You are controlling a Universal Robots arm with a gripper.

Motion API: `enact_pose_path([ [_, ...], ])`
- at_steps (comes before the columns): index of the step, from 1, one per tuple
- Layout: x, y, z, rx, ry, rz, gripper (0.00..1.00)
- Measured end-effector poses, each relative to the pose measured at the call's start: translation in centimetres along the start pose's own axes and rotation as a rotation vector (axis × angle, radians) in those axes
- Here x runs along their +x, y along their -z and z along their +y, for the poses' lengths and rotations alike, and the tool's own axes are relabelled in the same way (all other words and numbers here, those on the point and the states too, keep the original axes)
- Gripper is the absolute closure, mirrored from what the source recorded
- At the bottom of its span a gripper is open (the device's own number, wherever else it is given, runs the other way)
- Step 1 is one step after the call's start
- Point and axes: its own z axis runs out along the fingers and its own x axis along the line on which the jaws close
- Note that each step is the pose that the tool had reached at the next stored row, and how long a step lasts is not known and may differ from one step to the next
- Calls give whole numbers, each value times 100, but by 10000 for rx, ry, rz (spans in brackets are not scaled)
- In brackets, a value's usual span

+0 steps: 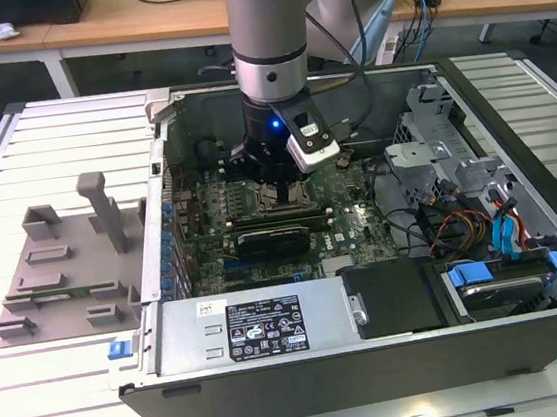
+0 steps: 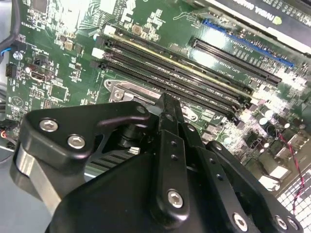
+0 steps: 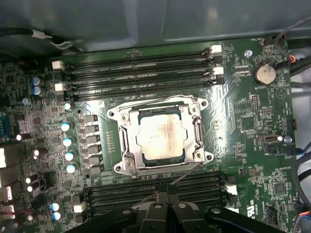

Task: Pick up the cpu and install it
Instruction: 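Install the second cpu locking lever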

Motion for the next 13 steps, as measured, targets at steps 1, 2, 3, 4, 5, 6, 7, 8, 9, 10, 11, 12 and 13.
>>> enact_pose_path([
  [1, -2, -3, 0, -6, 217, 18, 89],
  [2, -2, -9, 0, -21, 570, 35, 89],
  [3, -3, -9, 0, -22, 574, 35, 89],
  [4, -3, -9, 0, -23, 575, 35, 89],
  [5, -3, -10, 0, -27, 679, 33, 89],
  [6, -3, -17, 1, -42, 930, 32, 89],
  [7, -2, -31, 1, -48, 1136, 61, 89],
  [8, -1, -37, 1, -48, 1181, 63, 89],
  [9, 0, -46, 1, -55, 1184, 62, 89],
  [10, 0, -54, -1, -61, 1184, 63, 89],
  [11, 0, -60, -1, -63, 1184, 63, 89],
  [12, 0, -60, -1, -63, 1184, 63, 89],
  [13, 0, -62, -1, -64, 1185, 63, 89],
])
